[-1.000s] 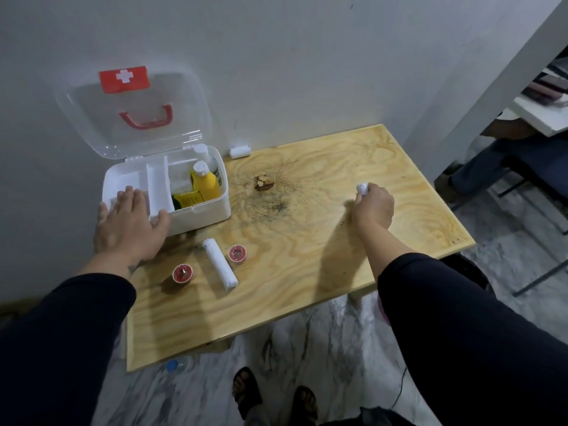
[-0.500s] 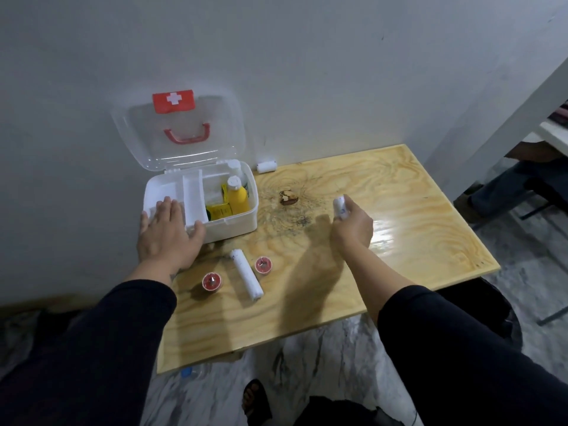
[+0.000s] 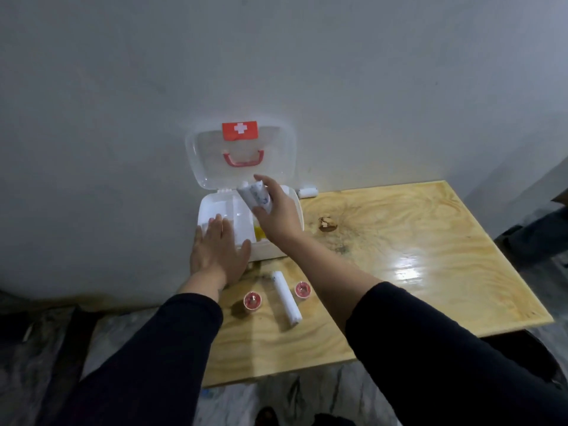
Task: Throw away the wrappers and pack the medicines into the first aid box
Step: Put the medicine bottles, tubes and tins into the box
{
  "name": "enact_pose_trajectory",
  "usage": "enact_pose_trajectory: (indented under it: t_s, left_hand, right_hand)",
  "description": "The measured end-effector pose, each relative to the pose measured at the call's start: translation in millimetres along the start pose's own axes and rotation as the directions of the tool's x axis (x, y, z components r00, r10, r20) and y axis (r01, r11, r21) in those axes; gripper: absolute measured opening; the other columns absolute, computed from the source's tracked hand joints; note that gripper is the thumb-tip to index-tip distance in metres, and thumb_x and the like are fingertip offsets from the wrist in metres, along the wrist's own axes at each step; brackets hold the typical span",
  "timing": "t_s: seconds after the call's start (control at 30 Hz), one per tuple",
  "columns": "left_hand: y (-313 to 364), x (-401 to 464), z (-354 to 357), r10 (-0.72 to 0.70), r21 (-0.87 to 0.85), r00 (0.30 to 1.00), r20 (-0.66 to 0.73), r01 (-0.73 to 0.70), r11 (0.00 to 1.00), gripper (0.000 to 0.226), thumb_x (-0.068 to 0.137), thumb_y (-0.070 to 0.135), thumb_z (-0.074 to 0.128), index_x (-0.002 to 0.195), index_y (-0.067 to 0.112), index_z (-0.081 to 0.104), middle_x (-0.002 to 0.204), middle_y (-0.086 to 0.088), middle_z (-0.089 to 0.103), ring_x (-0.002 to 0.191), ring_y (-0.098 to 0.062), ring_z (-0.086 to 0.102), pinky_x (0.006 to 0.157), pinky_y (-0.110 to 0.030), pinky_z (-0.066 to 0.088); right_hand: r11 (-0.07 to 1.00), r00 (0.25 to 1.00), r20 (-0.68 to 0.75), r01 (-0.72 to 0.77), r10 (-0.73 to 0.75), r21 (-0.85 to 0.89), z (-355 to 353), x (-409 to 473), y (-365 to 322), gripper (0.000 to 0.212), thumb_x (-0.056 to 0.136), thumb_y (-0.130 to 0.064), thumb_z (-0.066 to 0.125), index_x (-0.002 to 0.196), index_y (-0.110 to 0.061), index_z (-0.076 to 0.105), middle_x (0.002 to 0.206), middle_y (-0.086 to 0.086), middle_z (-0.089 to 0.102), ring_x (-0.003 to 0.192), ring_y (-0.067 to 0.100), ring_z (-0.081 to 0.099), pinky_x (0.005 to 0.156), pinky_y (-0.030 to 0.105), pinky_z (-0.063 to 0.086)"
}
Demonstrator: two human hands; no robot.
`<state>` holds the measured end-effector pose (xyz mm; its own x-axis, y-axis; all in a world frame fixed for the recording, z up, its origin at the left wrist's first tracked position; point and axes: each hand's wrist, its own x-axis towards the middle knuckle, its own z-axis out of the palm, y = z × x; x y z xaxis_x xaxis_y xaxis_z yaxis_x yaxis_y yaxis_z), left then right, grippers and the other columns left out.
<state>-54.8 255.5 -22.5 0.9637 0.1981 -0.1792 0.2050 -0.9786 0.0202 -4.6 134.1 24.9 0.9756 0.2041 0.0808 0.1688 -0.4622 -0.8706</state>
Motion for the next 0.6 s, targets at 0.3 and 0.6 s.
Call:
enact_pose_trajectory:
  t_s: [0.3, 0.6]
  left_hand:
    - [-4, 0, 2, 0.013, -0.02, 1.0, -0.007, -0.013, 1.0, 0.074, 0.097, 0.052, 0.016, 0.154, 0.006, 0.004, 0.162, -0.012, -0.002, 0.15, -0.023, -0.004, 0.12, -0.039, -0.01]
    - [-4, 0, 2, 0.003, -0.017, 1.0, 0.018, -0.002, 1.0, 0.073, 0.098, 0.052, 0.015, 0.154, 0.007, 0.004, 0.162, -0.011, -0.003, 0.15, -0.022, -0.005, 0.12, -0.039, -0.01]
  right_hand:
    - [0.997, 0.996, 0.048, -0.074, 0.074, -0.003, 25, 13, 17, 0.058, 0.086, 0.006, 0.048, 0.135, -0.023, 0.04, 0.105, 0.005, 0.056, 0.086, 0.014, 0.05, 0.062, 0.017, 0.04]
    - [0.986, 0.995, 0.089, -0.028, 0.043, -0.162, 25, 7, 29, 0.046, 0.083, 0.004, 0.055, 0.126, -0.013, 0.053, 0.125, 0.012, 0.058, 0.119, 0.021, 0.054, 0.089, 0.021, 0.04]
